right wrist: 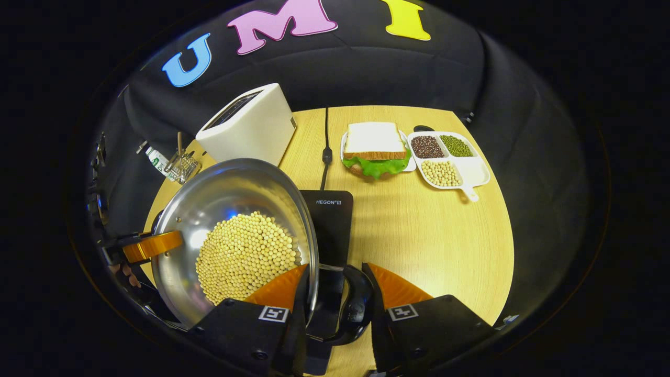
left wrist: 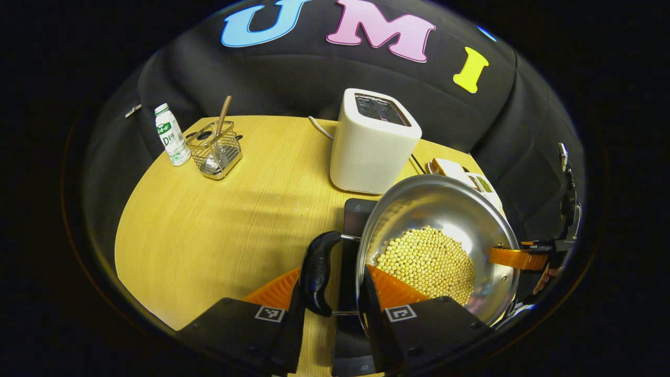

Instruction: First push the handle of the pot to place it horizontally, then grasp the pot with both hands and set it on the induction cooktop.

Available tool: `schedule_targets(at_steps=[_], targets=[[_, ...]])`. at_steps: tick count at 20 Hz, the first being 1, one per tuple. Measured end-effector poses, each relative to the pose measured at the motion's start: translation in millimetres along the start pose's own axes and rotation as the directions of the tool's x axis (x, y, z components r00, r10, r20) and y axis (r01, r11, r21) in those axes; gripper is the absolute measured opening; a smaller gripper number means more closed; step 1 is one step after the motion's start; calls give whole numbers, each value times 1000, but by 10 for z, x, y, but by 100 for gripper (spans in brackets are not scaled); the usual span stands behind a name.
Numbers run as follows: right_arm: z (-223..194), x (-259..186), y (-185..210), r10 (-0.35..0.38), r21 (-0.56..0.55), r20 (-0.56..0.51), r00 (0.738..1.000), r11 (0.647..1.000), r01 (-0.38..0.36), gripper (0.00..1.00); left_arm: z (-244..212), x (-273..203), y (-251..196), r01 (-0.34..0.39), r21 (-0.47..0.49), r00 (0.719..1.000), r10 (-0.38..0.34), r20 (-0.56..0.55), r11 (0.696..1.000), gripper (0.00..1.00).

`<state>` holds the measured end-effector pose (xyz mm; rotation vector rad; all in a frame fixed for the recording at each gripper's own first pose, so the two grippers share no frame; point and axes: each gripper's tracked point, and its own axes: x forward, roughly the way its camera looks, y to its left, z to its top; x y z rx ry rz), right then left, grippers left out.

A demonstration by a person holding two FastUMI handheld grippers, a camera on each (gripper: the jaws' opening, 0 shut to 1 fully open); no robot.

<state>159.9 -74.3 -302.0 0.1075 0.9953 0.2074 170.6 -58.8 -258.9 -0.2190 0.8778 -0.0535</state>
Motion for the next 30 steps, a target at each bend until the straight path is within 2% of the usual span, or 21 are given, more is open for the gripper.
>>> schedule_targets(at_steps=[1,3,4,11,13,14,15,17,18,19,20,21,22,27,30], targets=[[4,-2,-6,2,1,1,1000,1000,-2,53,1,5,5,-1,-2,1000,1,3,1000,55],[30,8,-10,4,2,11,1000,1000,-4,58,-34,27,2,1,-21,1000,-1,2,1000,55],[45,7,-8,5,-1,17,1000,1000,-5,53,-45,26,4,3,-34,1000,-3,2,999,55],[58,17,-2,16,18,15,1000,1000,-16,54,-41,35,6,10,-60,1000,-10,3,998,55],[64,18,-7,15,10,22,1000,1000,-15,58,-37,40,-6,16,-66,1000,-15,3,998,59],[63,17,-20,6,10,25,1000,1000,-7,55,-29,33,-29,23,-71,1000,-22,9,997,60],[58,11,-35,-3,12,29,1000,1000,3,58,-8,16,-39,28,-71,1000,-26,17,997,61],[23,24,-53,-19,18,25,1000,1000,19,67,12,-7,-29,28,-58,999,-26,32,998,70],[13,16,-51,-21,22,23,1000,1000,21,78,16,-9,-29,30,-52,999,-28,38,998,81],[4,-2,-75,-30,25,27,999,999,30,93,31,-14,-34,34,-47,999,-32,43,998,86],[11,-9,-80,-35,30,37,999,999,34,98,31,-14,-36,36,-43,998,-34,45,998,92],[14,-33,-95,-43,34,45,998,999,41,94,30,-20,-25,34,-38,998,-32,45,999,92],[28,-50,-116,-52,37,55,997,998,50,100,22,-28,-8,30,-34,999,-29,43,999,94],[144,-215,-145,-79,77,117,990,995,70,99,77,-86,76,-2,-17,998,3,70,1000,95],[224,-375,-140,-115,84,170,979,991,102,99,118,-184,48,1,-2,995,-1,103,1000,95]])
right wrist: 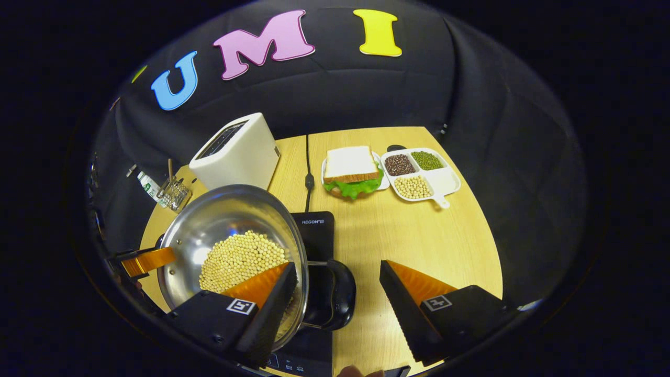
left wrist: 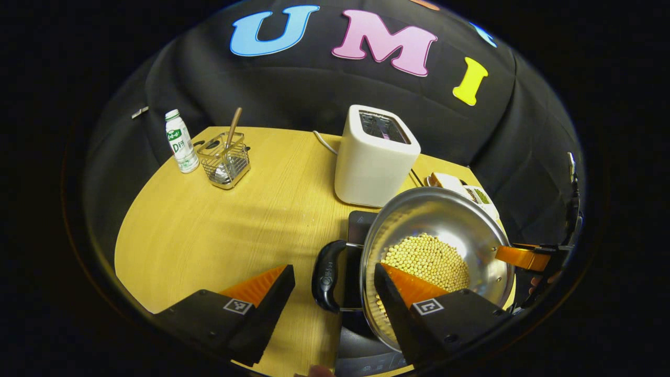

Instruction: First push the handle of the pot to place it horizontally, then grasp the pot with both hands and set it on the induction cooktop.

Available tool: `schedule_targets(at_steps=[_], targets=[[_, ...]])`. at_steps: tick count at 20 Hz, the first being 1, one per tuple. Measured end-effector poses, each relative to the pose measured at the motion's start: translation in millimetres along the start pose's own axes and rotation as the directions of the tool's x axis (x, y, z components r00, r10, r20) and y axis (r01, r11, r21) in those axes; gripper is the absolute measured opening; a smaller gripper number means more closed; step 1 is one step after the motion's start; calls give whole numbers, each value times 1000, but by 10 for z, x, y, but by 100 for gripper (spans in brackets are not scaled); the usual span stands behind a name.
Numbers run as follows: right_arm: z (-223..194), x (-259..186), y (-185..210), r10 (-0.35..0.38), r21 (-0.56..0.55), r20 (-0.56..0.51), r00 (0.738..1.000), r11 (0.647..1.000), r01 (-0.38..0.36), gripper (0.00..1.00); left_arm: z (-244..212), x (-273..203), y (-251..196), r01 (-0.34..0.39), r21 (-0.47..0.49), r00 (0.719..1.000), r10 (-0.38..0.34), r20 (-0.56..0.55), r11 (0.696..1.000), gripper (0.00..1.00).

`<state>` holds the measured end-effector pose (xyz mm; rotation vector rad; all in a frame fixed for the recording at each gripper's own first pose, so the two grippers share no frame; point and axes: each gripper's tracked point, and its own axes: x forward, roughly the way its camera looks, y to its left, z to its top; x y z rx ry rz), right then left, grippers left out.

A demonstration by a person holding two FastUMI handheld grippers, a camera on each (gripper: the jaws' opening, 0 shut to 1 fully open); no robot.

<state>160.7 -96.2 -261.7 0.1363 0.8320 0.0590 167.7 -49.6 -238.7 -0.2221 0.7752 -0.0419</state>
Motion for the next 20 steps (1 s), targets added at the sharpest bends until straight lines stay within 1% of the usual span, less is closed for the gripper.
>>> schedule_targets(at_steps=[2,5,8,12,15,20], targets=[[75,-117,11,-19,-11,45,999,1000,19,99,48,-89,-14,7,17,1000,-7,26,1000,95],[187,-348,70,-28,-5,112,993,1000,29,99,170,-257,-76,30,32,997,-33,76,999,95],[312,-590,113,-39,-13,181,983,999,42,99,303,-479,-161,62,45,988,-68,136,997,95],[463,-956,175,-49,-23,262,964,998,56,99,481,-807,-189,76,88,971,-94,218,993,95],[596,-1293,231,-56,-19,337,940,998,66,99,576,-1090,-211,84,112,955,-112,273,990,95],[723,-1803,397,-47,-37,457,888,997,71,99,692,-1532,-171,76,140,924,-122,361,987,95]])
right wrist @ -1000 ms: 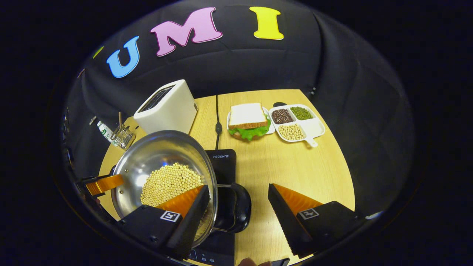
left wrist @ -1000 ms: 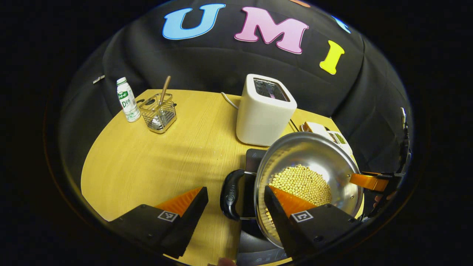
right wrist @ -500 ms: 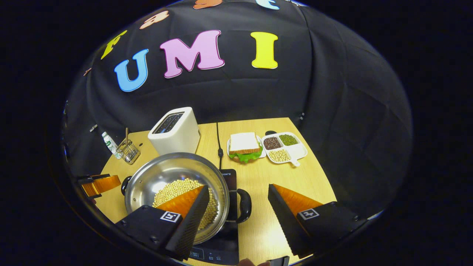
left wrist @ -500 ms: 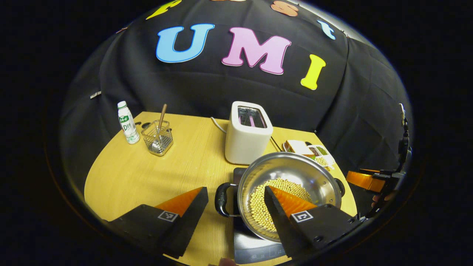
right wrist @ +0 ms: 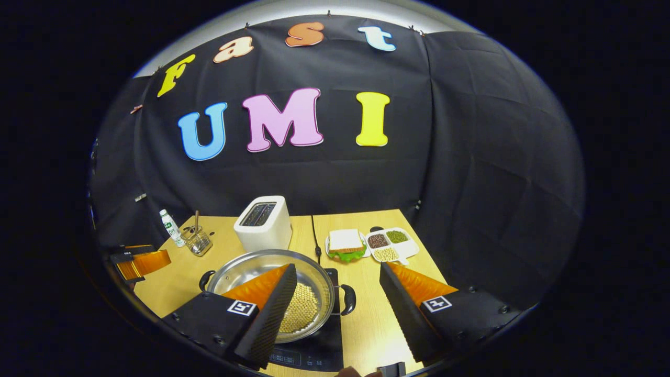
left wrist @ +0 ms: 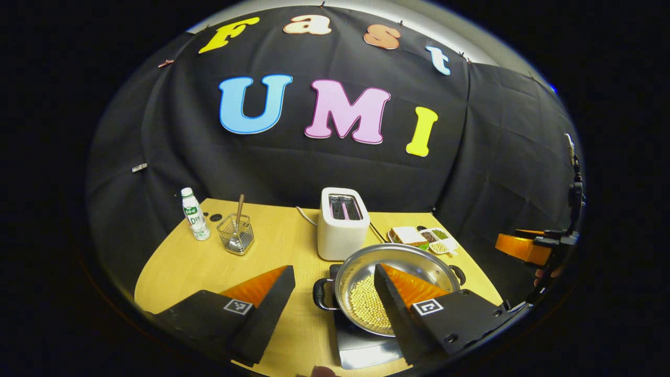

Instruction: First push the handle of the pot to place it horizontally, then grasp the pot with both hands and set it on the induction cooktop.

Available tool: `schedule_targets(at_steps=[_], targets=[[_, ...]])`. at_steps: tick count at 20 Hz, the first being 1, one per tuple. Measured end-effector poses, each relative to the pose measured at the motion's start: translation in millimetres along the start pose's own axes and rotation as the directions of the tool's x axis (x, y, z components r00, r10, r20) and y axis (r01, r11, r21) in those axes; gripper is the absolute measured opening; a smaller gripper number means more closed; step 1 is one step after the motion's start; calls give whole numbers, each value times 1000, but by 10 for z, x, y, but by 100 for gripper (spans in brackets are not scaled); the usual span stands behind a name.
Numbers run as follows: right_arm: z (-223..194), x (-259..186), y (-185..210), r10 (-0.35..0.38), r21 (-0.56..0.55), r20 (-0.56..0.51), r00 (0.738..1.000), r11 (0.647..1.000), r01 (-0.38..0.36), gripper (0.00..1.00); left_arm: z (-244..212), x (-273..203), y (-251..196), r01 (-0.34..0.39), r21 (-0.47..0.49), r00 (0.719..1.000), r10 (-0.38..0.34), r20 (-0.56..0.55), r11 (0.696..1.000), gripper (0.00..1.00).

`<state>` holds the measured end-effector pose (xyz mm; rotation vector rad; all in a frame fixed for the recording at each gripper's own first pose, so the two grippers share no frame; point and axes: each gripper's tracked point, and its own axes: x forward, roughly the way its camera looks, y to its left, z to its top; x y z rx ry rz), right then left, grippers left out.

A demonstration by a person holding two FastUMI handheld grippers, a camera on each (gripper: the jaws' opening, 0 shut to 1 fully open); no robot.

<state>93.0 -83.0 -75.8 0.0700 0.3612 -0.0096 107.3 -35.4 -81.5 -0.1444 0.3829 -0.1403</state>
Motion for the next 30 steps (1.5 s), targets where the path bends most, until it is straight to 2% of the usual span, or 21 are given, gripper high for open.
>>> schedule_targets(at_steps=[5,12,18,30], targets=[[280,-356,171,7,-23,108,994,1000,-4,99,273,-343,30,4,33,996,-7,86,999,95],[562,-776,402,0,-31,247,969,999,8,98,571,-800,133,-15,64,977,1,212,998,95],[583,-913,489,-4,-24,270,963,1000,11,98,574,-1010,121,-17,110,971,-10,239,994,95],[584,-916,612,1,-28,273,962,1000,7,98,551,-1077,128,8,119,972,-36,232,993,95]])
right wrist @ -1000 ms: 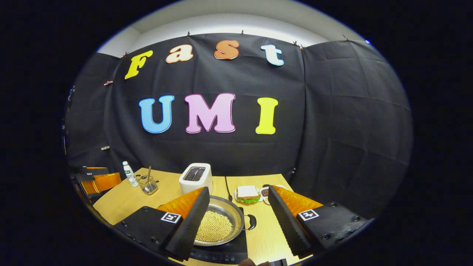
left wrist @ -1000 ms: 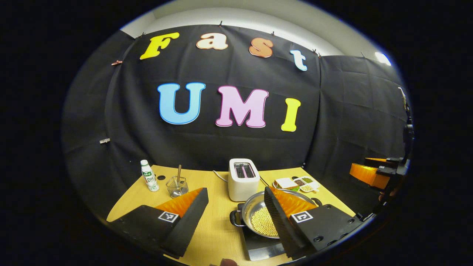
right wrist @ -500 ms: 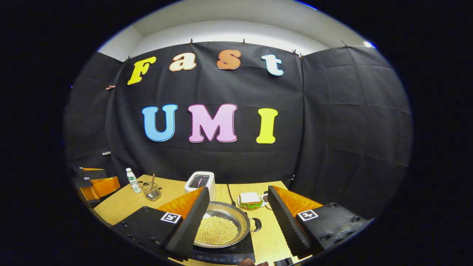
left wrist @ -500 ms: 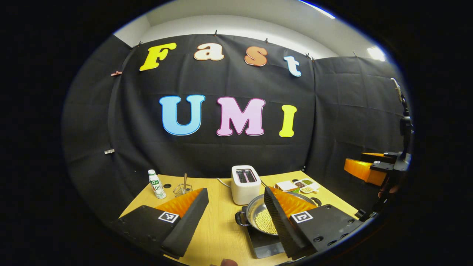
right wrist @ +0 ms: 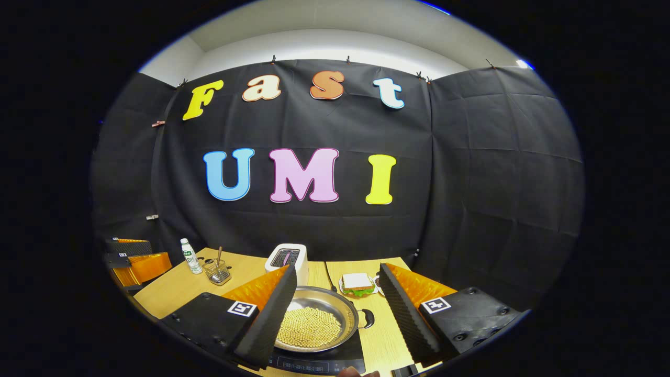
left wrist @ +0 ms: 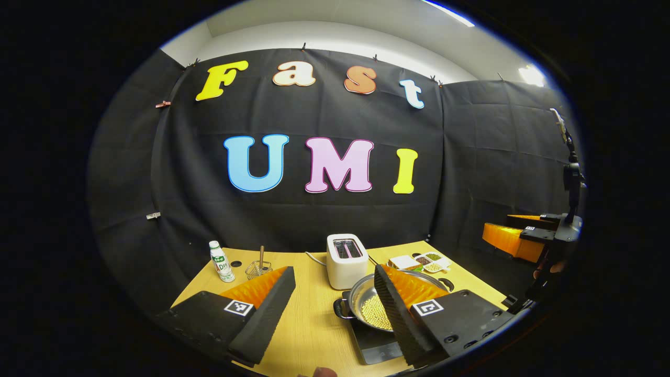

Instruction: First push the handle of the pot to place it horizontally, then grasp the pot with both hands and set it on the induction cooktop.

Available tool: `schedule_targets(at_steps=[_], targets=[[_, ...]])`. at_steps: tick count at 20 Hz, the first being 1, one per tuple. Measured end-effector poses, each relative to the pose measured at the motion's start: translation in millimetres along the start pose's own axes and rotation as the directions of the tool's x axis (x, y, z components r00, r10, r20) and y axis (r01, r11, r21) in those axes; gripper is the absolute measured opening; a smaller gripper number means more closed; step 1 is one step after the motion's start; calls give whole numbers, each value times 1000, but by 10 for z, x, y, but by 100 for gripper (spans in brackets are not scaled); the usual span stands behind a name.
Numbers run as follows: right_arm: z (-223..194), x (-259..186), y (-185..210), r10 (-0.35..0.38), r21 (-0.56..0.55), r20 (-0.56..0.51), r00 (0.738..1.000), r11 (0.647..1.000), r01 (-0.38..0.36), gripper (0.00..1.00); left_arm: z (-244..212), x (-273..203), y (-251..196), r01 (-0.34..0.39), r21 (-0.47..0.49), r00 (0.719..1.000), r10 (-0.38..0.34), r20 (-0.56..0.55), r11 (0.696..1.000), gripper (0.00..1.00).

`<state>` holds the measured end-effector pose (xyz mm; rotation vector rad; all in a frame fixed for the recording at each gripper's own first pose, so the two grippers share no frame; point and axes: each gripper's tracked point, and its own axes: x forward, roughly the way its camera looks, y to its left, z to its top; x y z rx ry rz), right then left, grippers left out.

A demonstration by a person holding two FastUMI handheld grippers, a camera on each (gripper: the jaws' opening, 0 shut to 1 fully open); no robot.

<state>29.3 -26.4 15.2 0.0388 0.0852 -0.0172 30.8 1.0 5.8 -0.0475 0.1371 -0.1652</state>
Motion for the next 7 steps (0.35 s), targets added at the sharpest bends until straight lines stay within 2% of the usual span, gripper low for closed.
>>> schedule_targets(at_steps=[7], targets=[[-15,7,22,-7,-3,-4,1000,1000,7,98,-40,8,-13,17,0,1000,-17,-19,1000,95]])
